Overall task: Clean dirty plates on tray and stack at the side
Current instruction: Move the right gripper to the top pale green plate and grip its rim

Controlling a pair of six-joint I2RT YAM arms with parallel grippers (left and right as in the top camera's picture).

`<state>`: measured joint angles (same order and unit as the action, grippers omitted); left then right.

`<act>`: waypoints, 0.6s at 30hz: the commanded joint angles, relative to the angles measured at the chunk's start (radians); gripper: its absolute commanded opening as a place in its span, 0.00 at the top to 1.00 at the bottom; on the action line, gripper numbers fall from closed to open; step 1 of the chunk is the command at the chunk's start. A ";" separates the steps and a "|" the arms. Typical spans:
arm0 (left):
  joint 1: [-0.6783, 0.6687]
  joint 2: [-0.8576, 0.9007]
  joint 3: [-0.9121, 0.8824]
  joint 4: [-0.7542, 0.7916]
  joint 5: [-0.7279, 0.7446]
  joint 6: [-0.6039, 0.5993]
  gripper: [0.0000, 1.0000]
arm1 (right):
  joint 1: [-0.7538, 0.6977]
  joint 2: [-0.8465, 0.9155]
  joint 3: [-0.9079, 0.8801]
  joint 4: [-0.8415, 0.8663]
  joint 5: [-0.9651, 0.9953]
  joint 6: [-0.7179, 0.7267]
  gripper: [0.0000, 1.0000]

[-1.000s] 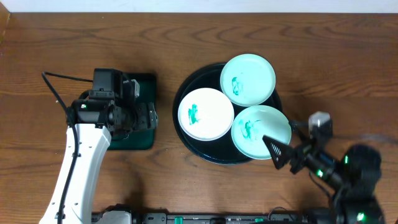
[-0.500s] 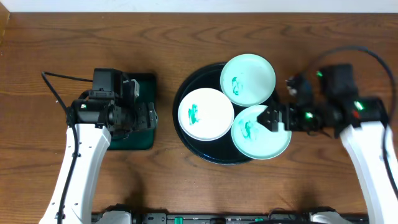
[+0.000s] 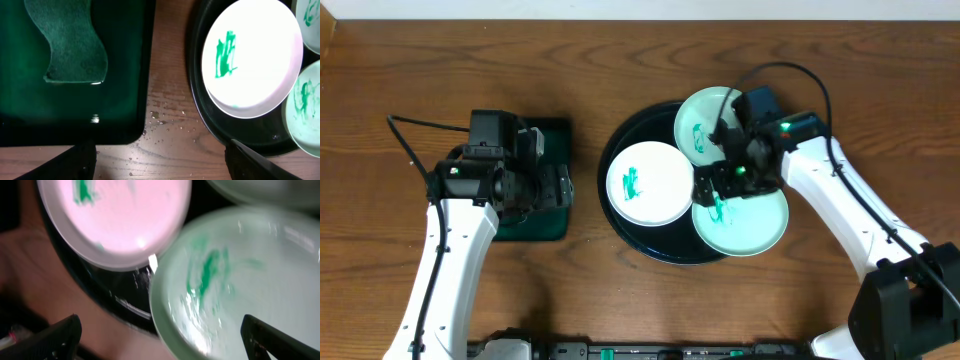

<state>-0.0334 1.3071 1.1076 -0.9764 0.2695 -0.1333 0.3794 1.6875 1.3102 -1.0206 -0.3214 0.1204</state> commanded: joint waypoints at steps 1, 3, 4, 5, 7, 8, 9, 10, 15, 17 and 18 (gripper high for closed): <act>0.004 -0.001 0.020 -0.003 -0.009 0.008 0.18 | 0.024 -0.008 0.018 0.045 0.009 0.012 0.01; 0.004 -0.001 0.020 -0.003 -0.009 0.008 0.17 | 0.028 -0.006 0.017 0.073 0.004 0.014 0.01; 0.004 -0.001 0.020 -0.003 -0.010 0.008 0.17 | 0.028 -0.006 0.017 0.084 0.002 0.014 0.01; 0.004 -0.001 0.020 -0.003 -0.009 0.009 0.18 | 0.028 -0.006 0.017 0.093 -0.003 0.014 0.01; 0.004 -0.001 0.020 -0.003 -0.010 0.008 0.18 | 0.028 -0.006 0.017 0.109 -0.009 0.014 0.01; 0.004 -0.001 0.020 -0.003 -0.010 0.009 0.18 | 0.028 -0.006 0.017 0.109 -0.008 0.013 0.01; 0.004 -0.001 0.020 -0.003 -0.010 0.008 0.17 | 0.028 -0.006 0.017 0.111 -0.012 0.013 0.01; 0.004 -0.001 0.020 -0.003 -0.010 0.009 0.17 | 0.028 -0.006 0.017 0.119 -0.012 0.013 0.01; 0.004 -0.001 0.020 -0.002 -0.009 0.008 0.18 | 0.028 0.008 0.017 0.145 -0.011 0.072 0.01; 0.004 -0.001 0.020 -0.002 -0.009 0.008 0.18 | 0.029 0.029 0.017 0.159 -0.012 0.095 0.01; 0.004 -0.001 0.020 -0.002 -0.009 0.008 0.17 | 0.029 0.043 0.017 0.171 -0.012 0.097 0.03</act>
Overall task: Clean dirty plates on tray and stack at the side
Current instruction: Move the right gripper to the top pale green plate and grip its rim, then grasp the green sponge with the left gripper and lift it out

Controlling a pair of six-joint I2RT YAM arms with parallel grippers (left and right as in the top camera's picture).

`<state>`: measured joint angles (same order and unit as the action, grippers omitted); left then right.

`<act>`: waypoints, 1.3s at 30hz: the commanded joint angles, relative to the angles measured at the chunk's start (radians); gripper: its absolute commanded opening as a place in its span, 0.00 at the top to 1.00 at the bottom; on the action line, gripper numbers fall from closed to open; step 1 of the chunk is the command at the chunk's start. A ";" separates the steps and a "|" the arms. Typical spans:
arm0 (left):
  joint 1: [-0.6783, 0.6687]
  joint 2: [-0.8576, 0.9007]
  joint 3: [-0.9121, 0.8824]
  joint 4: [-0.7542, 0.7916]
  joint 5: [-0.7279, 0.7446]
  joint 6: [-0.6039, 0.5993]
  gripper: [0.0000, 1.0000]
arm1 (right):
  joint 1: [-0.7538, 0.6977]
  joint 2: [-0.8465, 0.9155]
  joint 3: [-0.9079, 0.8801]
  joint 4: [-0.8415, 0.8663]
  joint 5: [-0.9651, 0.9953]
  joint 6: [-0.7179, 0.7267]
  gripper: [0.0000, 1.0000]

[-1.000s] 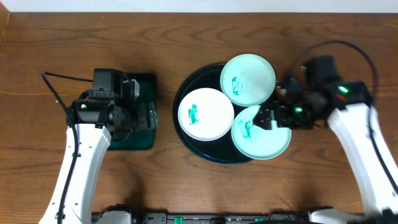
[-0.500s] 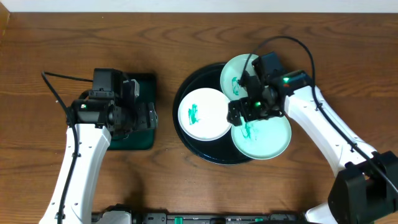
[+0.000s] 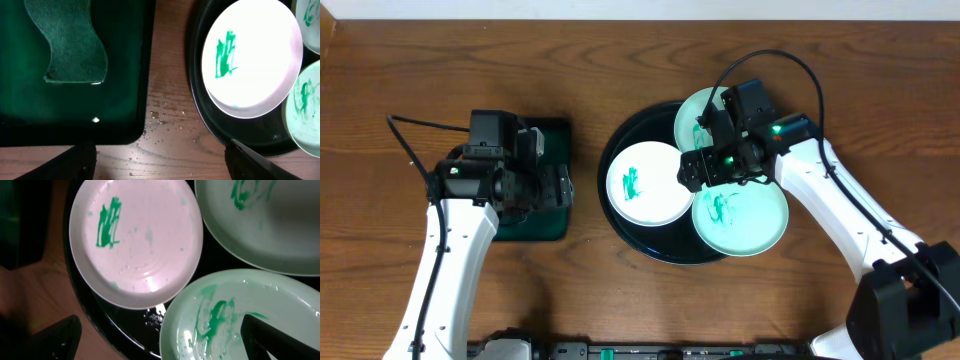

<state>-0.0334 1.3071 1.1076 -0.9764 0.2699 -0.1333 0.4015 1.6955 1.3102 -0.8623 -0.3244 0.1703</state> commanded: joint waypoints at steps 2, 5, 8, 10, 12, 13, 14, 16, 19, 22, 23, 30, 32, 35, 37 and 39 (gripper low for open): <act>0.004 -0.001 0.020 -0.002 -0.010 0.008 0.18 | 0.006 0.066 0.017 0.036 -0.010 0.058 0.07; 0.004 -0.001 0.020 -0.002 -0.010 0.008 0.17 | 0.006 0.124 0.017 0.080 -0.048 0.064 0.14; 0.004 -0.001 0.020 -0.002 -0.010 0.008 0.18 | 0.006 0.171 0.017 0.112 -0.069 0.070 0.16; 0.004 -0.001 0.020 -0.002 -0.010 0.008 0.17 | 0.006 0.201 0.017 0.130 -0.070 0.088 0.16; 0.004 -0.001 0.020 -0.002 -0.010 0.009 0.18 | 0.006 0.226 0.017 0.148 -0.081 0.087 0.16; 0.004 -0.001 0.020 -0.002 -0.010 0.008 0.18 | 0.006 0.237 0.017 0.157 -0.089 0.087 0.18; 0.004 -0.001 0.020 -0.002 -0.010 0.008 0.18 | 0.006 0.245 0.017 0.166 -0.098 0.087 0.18; 0.004 -0.001 0.020 -0.002 -0.010 0.008 0.18 | 0.006 0.261 0.017 0.185 -0.109 0.088 0.19; 0.004 -0.001 0.020 -0.002 -0.010 0.009 0.17 | 0.011 0.283 0.017 0.211 -0.114 0.094 0.22; 0.004 -0.001 0.020 -0.002 -0.010 0.009 0.17 | 0.021 0.296 0.017 0.232 -0.114 0.099 0.27; 0.004 -0.001 0.020 -0.002 -0.010 0.009 0.17 | 0.025 0.297 0.016 0.236 -0.113 0.103 0.30; 0.004 -0.001 0.020 -0.002 -0.010 0.009 0.17 | 0.046 0.306 0.016 0.238 0.005 0.219 0.44; 0.004 -0.001 0.020 -0.002 -0.010 0.009 0.17 | 0.047 0.306 0.016 0.229 0.050 0.268 0.48; 0.004 -0.001 0.020 -0.002 -0.010 0.009 0.17 | 0.046 0.306 0.016 0.209 0.113 0.322 0.55; 0.004 -0.001 0.020 -0.002 -0.010 0.009 0.18 | 0.046 0.306 0.016 0.196 0.151 0.351 0.56; 0.004 -0.001 0.020 -0.002 -0.010 0.009 0.17 | 0.047 0.306 0.016 0.193 0.163 0.357 0.57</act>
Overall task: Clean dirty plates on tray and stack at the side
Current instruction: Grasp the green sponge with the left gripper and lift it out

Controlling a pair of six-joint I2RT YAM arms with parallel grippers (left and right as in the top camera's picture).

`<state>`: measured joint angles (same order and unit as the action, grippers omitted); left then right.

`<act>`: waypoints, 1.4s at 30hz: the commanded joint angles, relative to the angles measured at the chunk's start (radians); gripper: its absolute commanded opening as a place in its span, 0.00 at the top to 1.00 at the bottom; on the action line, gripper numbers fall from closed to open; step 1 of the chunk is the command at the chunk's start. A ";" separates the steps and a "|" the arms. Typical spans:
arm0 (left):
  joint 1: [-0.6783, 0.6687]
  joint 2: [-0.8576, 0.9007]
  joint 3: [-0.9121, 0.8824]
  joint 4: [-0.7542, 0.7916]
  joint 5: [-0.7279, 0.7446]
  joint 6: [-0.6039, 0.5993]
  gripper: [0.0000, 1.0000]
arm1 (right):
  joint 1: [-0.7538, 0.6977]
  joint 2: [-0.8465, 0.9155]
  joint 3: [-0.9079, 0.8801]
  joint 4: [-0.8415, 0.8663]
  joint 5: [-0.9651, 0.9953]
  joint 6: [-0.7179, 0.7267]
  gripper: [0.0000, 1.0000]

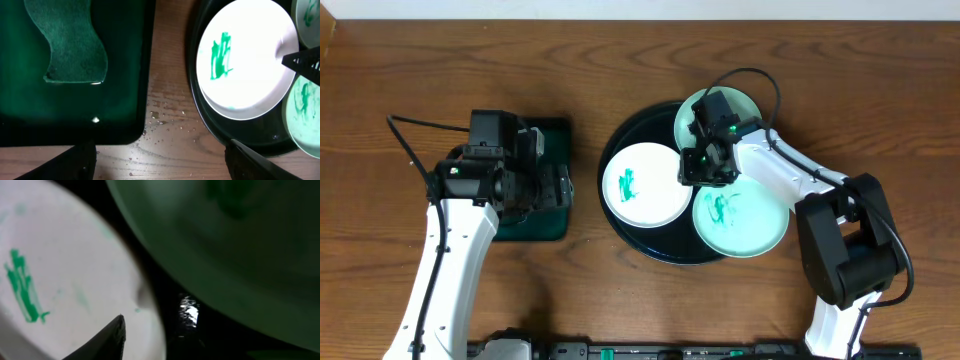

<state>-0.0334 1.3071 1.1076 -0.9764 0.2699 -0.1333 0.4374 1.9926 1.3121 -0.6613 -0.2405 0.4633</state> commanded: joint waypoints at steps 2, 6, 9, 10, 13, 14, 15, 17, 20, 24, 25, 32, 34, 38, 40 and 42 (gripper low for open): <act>0.004 -0.001 0.020 -0.002 -0.010 0.009 0.17 | 0.011 0.009 0.014 -0.007 0.079 0.064 0.60; 0.004 -0.001 0.020 -0.002 -0.010 0.009 0.17 | 0.016 0.009 0.014 0.004 0.079 0.064 0.64; 0.004 -0.001 0.020 -0.003 -0.010 0.009 0.18 | 0.029 0.013 0.014 0.021 0.079 0.064 0.65; 0.004 -0.001 0.020 -0.002 -0.010 0.009 0.17 | 0.035 0.016 0.014 0.028 0.079 0.064 0.66; 0.004 -0.001 0.020 -0.002 -0.010 0.009 0.18 | 0.058 0.026 0.014 0.049 0.079 0.064 0.67; 0.004 -0.001 0.020 -0.002 -0.010 0.009 0.18 | 0.066 0.032 0.014 0.056 0.079 0.064 0.68; 0.004 -0.001 0.020 -0.003 -0.010 0.009 0.17 | 0.074 0.035 0.014 0.061 0.079 0.064 0.70; 0.004 -0.001 0.020 -0.002 -0.010 0.009 0.18 | 0.085 0.042 0.014 0.070 0.080 0.064 0.76; 0.004 -0.001 0.020 -0.002 -0.010 0.009 0.17 | 0.089 0.050 0.014 0.069 0.082 0.077 0.93; 0.004 -0.001 0.020 -0.002 -0.010 0.009 0.18 | 0.086 0.056 0.014 0.043 0.125 0.129 0.99; 0.004 -0.001 0.020 -0.003 -0.010 0.009 0.18 | 0.086 0.056 0.014 0.039 0.136 0.134 0.99; 0.004 -0.001 0.020 -0.002 -0.010 0.009 0.17 | 0.088 0.056 0.014 0.023 0.138 0.133 0.99; 0.004 -0.001 0.020 -0.002 -0.010 0.008 0.18 | 0.088 0.056 0.013 0.015 0.138 0.127 0.99; 0.004 -0.001 0.020 0.003 -0.009 -0.010 0.01 | 0.088 0.056 0.013 0.011 0.137 0.104 0.99; 0.004 -0.001 0.020 0.022 0.008 -0.010 0.01 | 0.088 0.056 0.014 0.011 0.137 0.104 0.99; 0.004 -0.001 0.020 0.029 0.009 -0.010 0.01 | 0.088 0.056 0.014 0.011 0.137 0.104 0.99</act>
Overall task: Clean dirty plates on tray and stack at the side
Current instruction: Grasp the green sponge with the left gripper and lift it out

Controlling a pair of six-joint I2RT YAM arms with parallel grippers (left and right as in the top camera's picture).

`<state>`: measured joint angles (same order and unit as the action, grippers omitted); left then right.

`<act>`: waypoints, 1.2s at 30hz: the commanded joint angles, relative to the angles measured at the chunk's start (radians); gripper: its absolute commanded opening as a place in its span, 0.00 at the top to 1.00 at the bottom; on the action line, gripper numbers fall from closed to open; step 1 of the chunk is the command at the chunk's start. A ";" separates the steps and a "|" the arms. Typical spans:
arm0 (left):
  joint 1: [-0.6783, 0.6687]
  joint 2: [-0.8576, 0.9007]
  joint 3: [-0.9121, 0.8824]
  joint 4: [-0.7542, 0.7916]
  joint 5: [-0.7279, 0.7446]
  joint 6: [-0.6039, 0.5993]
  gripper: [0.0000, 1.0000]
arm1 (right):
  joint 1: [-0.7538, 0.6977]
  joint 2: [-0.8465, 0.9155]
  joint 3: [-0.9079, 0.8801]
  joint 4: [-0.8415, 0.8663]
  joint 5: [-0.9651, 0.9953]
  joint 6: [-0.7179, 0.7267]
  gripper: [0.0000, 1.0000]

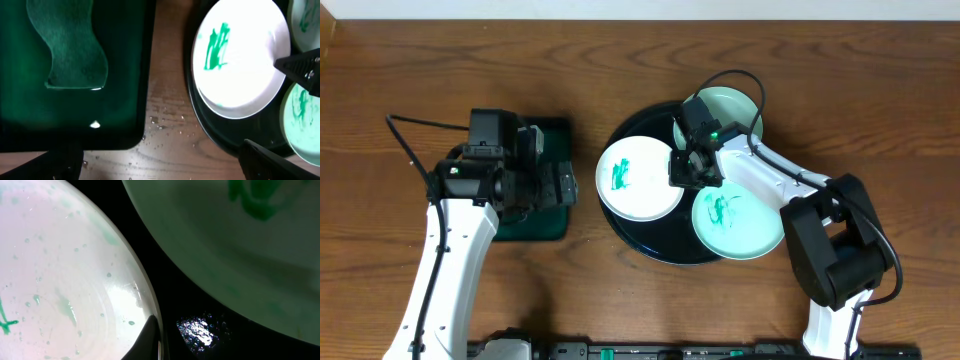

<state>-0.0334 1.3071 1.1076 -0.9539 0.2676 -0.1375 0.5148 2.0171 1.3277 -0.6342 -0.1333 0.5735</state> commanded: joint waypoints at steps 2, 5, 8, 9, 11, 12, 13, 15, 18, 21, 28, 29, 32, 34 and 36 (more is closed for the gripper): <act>0.004 -0.001 0.020 0.020 0.010 -0.006 0.00 | 0.011 0.032 -0.002 -0.016 0.030 -0.006 0.99; 0.004 0.007 0.020 0.053 -0.096 -0.041 0.12 | 0.011 0.032 -0.002 -0.016 0.030 -0.007 0.99; 0.004 0.037 0.020 0.091 -0.256 -0.122 0.12 | 0.011 0.032 -0.002 -0.016 0.030 -0.007 0.99; 0.004 0.055 0.020 0.110 -0.284 -0.123 0.12 | 0.011 0.032 -0.002 -0.016 0.030 -0.007 0.99; 0.004 0.091 0.020 0.141 -0.314 -0.123 0.12 | 0.011 0.032 -0.002 -0.016 0.027 -0.014 0.99; 0.005 0.113 0.020 0.155 -0.330 -0.122 0.12 | 0.011 0.032 -0.002 -0.017 0.027 -0.015 0.99; 0.006 0.137 0.020 0.167 -0.341 -0.123 0.13 | 0.011 0.032 -0.002 -0.018 0.027 -0.021 0.99; 0.012 0.192 0.020 0.192 -0.344 -0.122 0.19 | 0.011 0.032 -0.002 -0.022 0.027 -0.023 0.99; 0.031 0.280 0.020 0.217 -0.344 -0.120 0.24 | 0.011 0.032 -0.002 -0.025 0.027 -0.032 0.99; 0.064 0.360 0.020 0.238 -0.343 -0.120 0.29 | 0.011 0.032 -0.002 -0.028 0.027 -0.032 0.99; 0.140 0.457 0.020 0.291 -0.288 -0.107 0.33 | 0.011 0.032 -0.002 -0.027 0.028 -0.032 0.99; 0.145 0.462 0.021 0.302 -0.262 -0.095 0.33 | 0.011 0.032 -0.002 -0.027 0.028 -0.032 0.99; 0.148 0.474 0.020 0.326 -0.225 -0.081 0.33 | 0.011 0.032 -0.002 -0.024 0.028 -0.032 0.99; 0.147 0.479 0.020 0.337 -0.222 -0.077 0.34 | 0.011 0.032 -0.002 -0.023 0.028 -0.032 0.99; 0.146 0.484 0.020 0.351 -0.199 -0.046 0.36 | 0.011 0.032 -0.002 -0.023 0.028 -0.032 0.99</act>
<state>0.1143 1.7733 1.1080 -0.6147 0.0235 -0.2306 0.5148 2.0171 1.3296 -0.6418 -0.1337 0.5583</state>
